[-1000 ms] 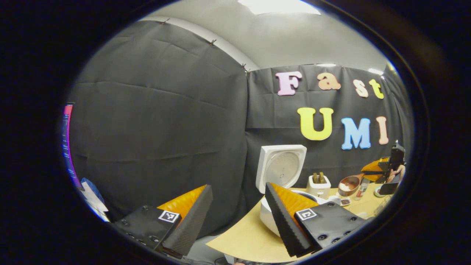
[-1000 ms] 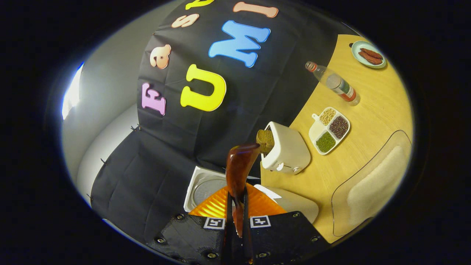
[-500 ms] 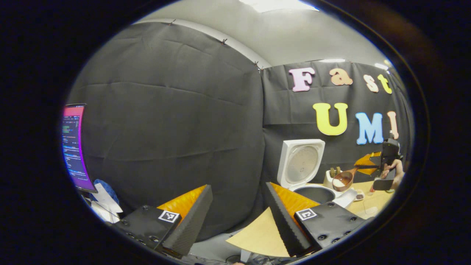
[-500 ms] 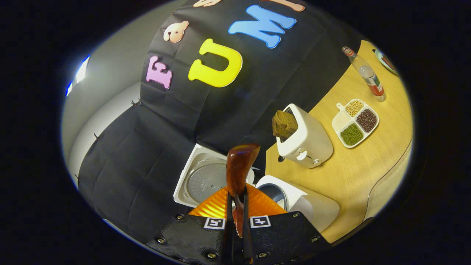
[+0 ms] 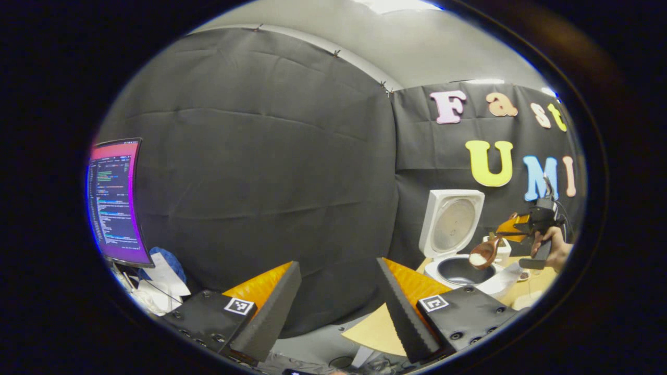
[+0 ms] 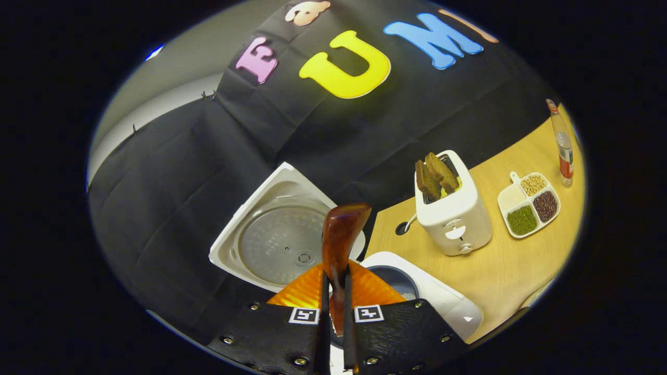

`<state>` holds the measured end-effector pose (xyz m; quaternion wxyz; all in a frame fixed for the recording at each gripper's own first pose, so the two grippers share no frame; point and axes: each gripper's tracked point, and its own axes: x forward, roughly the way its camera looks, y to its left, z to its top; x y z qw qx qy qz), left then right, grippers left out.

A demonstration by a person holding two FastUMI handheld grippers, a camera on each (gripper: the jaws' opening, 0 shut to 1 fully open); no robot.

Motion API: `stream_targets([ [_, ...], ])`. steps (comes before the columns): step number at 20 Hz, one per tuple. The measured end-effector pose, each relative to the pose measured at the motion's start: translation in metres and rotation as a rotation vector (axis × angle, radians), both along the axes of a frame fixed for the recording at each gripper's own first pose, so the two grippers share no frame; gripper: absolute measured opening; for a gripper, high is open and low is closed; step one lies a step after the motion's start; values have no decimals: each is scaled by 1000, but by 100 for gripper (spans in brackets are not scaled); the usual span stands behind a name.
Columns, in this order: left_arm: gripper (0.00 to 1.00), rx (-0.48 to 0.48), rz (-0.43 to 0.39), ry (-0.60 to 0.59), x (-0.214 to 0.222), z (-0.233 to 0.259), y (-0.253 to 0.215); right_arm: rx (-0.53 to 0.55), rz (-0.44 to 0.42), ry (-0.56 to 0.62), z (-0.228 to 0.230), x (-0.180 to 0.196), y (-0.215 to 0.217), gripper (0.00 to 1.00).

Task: Close the left gripper, press the button to open the rice cooker; take a wooden spoon from the chopstick holder with the right hand, scoop a spoonful of rice and pour it into the rice cooker, then put the wooden spoon back into the chopstick holder.

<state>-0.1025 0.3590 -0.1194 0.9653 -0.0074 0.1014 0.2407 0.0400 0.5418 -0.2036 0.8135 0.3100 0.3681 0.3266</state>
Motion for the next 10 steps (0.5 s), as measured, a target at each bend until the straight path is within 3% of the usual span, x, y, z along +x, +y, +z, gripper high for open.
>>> stream_targets([
  [7, 99, -16, 23, 23, -8, -16, 7, -221, 133, -232, -14, -9, 18, 10],
  [8, 95, -15, 23, 23, -8, -17, 8, -256, 156, -277, -13, -11, 22, 10],
  [10, 99, -14, 21, 23, -7, -16, 7, -324, 199, -375, -9, -14, 24, 10],
])
